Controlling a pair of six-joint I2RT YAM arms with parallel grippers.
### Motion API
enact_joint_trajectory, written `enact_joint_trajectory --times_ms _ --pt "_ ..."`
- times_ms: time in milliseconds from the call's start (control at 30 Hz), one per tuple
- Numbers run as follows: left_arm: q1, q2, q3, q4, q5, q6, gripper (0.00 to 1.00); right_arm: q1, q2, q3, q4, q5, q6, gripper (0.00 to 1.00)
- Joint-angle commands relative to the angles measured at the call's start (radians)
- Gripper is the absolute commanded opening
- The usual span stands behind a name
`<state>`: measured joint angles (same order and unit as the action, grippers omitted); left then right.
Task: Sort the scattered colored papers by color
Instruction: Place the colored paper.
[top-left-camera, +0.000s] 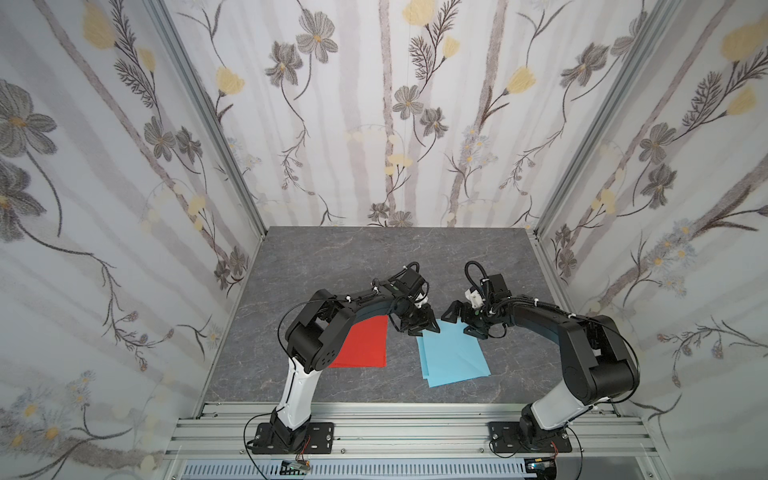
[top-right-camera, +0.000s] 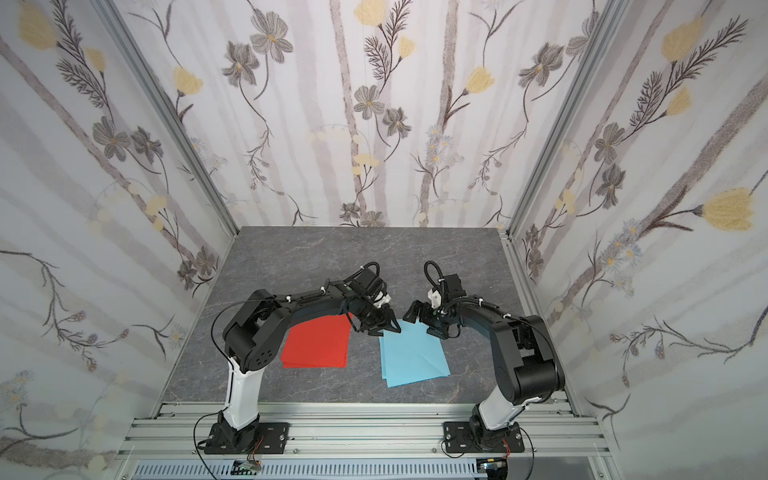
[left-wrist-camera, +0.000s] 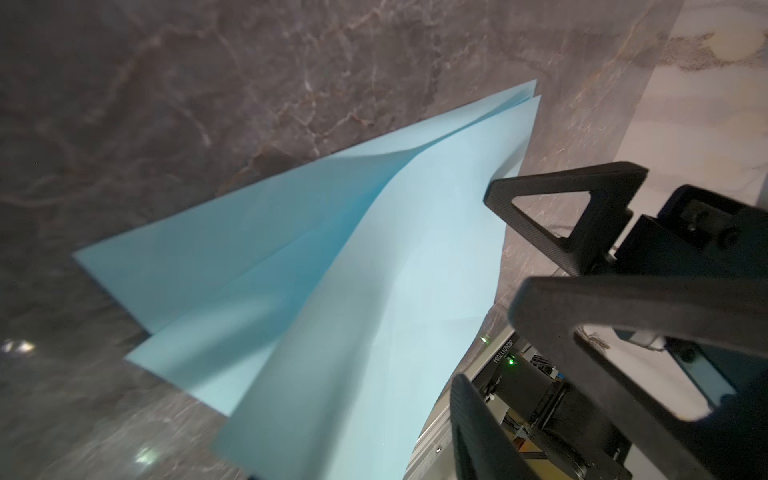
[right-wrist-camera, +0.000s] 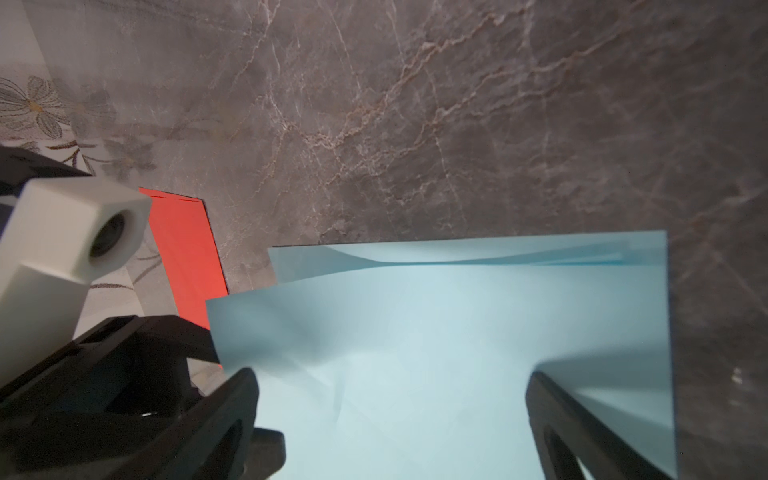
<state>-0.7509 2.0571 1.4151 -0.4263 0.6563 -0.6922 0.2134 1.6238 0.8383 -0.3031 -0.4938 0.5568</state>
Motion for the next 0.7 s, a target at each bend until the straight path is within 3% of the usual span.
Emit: enact_joint_trajectory --times_ms 0,33,67,200,367,500,667 --pt "0.002 -0.025 0.047 -0.226 -0.153 0.123 0.78 0.003 0.013 -0.005 0.015 0.043 -0.006 1.0" --pt "0.005 -0.025 0.085 -0.291 -0.205 0.157 0.94 0.004 0.014 -0.005 0.016 0.043 -0.006 1.0" --pt "0.006 -0.026 0.116 -0.369 -0.269 0.189 1.0 0.003 0.013 -0.006 0.016 0.044 -0.007 1.0" --pt "0.023 -0.082 0.181 -0.545 -0.478 0.278 1.0 0.003 0.01 0.001 0.016 0.053 -0.01 1.0" --pt "0.065 -0.248 0.185 -0.626 -0.712 0.336 1.0 0.003 0.014 0.02 0.015 0.055 -0.007 1.0" --pt "0.113 -0.54 0.008 -0.489 -0.921 0.326 1.0 0.003 -0.004 0.059 -0.012 0.054 -0.005 1.0" --pt "0.201 -0.93 -0.295 -0.18 -1.083 0.374 1.0 0.003 -0.069 0.156 -0.117 0.083 -0.058 1.0"
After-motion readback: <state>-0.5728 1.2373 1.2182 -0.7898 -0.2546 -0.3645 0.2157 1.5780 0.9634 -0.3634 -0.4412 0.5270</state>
